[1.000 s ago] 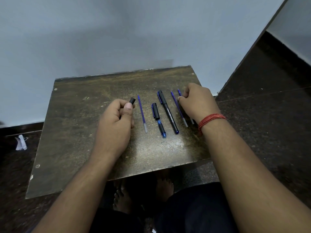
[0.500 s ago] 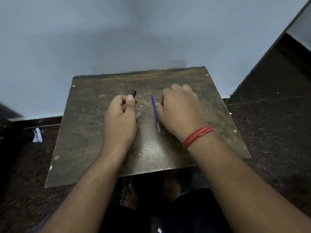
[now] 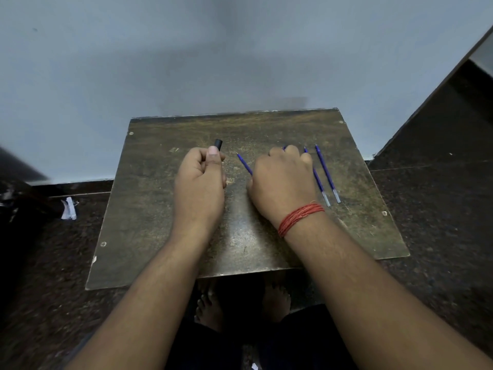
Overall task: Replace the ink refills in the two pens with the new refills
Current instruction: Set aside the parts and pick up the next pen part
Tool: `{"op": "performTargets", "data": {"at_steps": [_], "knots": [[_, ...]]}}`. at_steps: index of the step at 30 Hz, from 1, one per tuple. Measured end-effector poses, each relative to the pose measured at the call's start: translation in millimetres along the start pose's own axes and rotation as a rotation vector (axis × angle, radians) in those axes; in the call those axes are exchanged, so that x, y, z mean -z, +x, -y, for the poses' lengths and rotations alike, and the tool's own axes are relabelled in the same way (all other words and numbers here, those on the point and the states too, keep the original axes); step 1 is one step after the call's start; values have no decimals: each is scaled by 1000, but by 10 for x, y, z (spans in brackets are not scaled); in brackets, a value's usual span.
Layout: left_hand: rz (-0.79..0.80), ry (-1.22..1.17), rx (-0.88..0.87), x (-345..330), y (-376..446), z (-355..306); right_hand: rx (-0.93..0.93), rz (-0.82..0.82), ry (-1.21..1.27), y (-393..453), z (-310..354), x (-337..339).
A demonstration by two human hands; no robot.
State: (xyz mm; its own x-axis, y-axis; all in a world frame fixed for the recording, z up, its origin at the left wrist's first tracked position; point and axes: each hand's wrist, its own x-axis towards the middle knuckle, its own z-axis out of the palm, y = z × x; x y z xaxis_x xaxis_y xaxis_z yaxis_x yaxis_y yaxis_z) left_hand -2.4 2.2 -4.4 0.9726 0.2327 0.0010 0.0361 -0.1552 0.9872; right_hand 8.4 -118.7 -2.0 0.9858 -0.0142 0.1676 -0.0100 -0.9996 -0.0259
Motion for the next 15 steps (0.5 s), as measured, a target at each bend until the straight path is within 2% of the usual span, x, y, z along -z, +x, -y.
{"op": "performTargets", "data": {"at_steps": [6,15], "knots": [[8,-28,14,14,17,22,-2,79,64,1,50,111],[23,-11,25,-14,8,6,-196,125,728,11,-53,324]]}}
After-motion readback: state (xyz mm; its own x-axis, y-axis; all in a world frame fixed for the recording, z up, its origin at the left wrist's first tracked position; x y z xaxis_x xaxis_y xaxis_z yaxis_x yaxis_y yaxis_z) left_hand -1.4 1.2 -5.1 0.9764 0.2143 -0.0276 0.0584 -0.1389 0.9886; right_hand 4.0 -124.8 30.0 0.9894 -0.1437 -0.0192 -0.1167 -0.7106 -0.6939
